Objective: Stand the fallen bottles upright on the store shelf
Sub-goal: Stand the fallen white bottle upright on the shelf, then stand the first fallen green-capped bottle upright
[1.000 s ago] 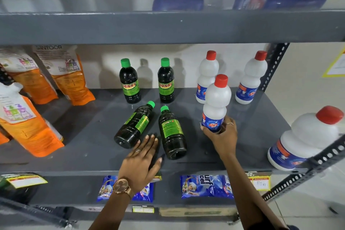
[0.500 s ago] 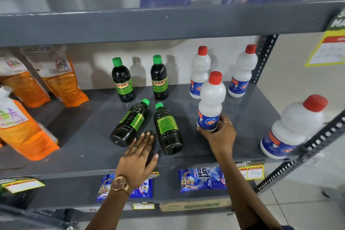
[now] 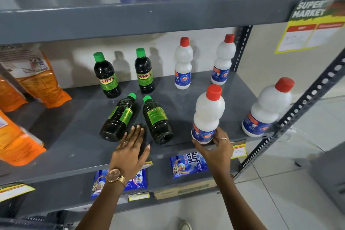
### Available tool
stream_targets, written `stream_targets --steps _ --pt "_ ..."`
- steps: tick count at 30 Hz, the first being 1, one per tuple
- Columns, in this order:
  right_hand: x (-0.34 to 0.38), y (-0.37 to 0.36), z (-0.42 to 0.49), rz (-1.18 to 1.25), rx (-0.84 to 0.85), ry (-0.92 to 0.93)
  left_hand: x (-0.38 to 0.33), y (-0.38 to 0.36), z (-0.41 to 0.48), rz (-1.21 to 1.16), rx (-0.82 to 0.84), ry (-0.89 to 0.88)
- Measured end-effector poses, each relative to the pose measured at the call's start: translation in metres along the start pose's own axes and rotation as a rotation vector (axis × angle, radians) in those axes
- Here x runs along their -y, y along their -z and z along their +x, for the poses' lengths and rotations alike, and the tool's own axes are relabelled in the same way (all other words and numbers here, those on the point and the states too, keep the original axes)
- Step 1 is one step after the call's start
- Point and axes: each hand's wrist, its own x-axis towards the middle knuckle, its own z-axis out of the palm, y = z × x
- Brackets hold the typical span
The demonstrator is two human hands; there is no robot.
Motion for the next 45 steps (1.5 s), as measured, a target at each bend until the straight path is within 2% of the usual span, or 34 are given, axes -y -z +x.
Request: stream_targets --steps 19,22,24,26,29,32,34,37,39,42,45 --pt "0.004 0.005 -0.005 0.012 0.012 0.064 -0.005 0.009 -0.002 -0.061 -0.012 -0.050" --pt "0.004 0.009 -0.031 0.135 -0.046 0.025 -0.008 0.017 -0.012 -0.212 -0.064 -0.048" --pt "0.007 0.011 -0.064 0.167 -0.048 0.014 -0.003 0.027 -0.027 -0.237 -0.152 -0.113" --pt "0.019 0.009 -0.095 0.184 0.084 0.075 0.011 0.038 -0.040 -0.222 -0.235 -0.133" --pt "0.060 -0.010 -0.098 0.090 0.316 0.173 0.050 0.053 -0.045 -0.225 -0.287 0.001" --pt "0.108 -0.044 -0.061 -0.019 0.269 0.196 0.094 0.060 -0.033 -0.206 -0.216 0.092" --pt "0.130 -0.071 -0.029 -0.237 0.271 0.194 0.122 0.058 -0.018 -0.150 -0.116 0.101" --pt "0.143 -0.102 0.015 -0.477 0.496 -0.116 0.149 0.047 0.003 -0.087 0.030 0.119" --pt "0.141 -0.116 0.028 -0.565 0.559 -0.250 0.154 0.036 0.008 -0.054 0.065 0.106" --pt "0.129 -0.125 0.025 -0.623 0.445 -0.185 0.157 0.028 0.006 -0.087 0.042 0.109" --pt "0.116 -0.129 0.021 -0.498 0.267 -0.056 0.162 0.024 0.006 -0.104 0.037 0.099"
